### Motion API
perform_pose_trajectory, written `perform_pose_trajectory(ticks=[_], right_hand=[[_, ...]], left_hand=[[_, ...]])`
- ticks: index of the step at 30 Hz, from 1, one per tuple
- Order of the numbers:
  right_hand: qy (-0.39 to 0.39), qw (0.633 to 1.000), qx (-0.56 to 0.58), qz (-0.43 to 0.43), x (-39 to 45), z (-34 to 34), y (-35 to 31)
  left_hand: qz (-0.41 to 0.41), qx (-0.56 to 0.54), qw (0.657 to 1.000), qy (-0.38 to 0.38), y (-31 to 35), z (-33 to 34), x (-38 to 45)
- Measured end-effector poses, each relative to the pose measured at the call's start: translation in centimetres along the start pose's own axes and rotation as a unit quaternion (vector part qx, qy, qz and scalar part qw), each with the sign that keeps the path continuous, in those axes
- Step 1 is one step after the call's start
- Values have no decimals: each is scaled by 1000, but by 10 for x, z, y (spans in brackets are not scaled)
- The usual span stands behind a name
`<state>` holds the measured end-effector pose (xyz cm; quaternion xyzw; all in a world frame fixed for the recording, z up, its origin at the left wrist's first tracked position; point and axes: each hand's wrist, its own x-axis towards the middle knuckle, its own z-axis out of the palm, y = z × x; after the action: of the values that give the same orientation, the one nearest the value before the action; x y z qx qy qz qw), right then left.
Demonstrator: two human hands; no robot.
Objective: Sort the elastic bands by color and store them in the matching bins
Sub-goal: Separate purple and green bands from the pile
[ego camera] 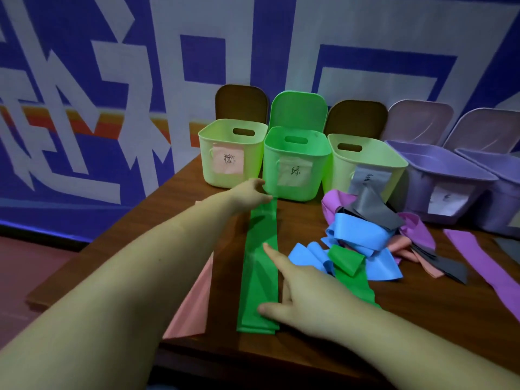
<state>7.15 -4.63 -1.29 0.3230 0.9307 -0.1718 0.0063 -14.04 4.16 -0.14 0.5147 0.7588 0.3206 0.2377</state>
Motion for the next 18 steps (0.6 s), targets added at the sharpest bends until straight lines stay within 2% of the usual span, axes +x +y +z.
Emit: perform_pose_trajectory(ticks=[3,5,7,9,12,18], right_hand=[[31,992,-112,-44,0,-2,5],[46,986,-143,-71,1,-1,8],[29,983,-151,-102,2,3,11],[-10,982,-144,-124,1,9,10],[-61,979,-140,-135,-3,17,11],[-60,977,-146,-143,-7,20,16]], left_hand=[[70,168,982,-53,-12,3,-14],[104,271,953,-89,-18,6,-25],[119,342,924,-124,-23,10,-35],[111,370,910,-152,-29,14,-42],[102,377,906,-164,-37,15,-46],[87,400,895,-177,-29,12,-50]])
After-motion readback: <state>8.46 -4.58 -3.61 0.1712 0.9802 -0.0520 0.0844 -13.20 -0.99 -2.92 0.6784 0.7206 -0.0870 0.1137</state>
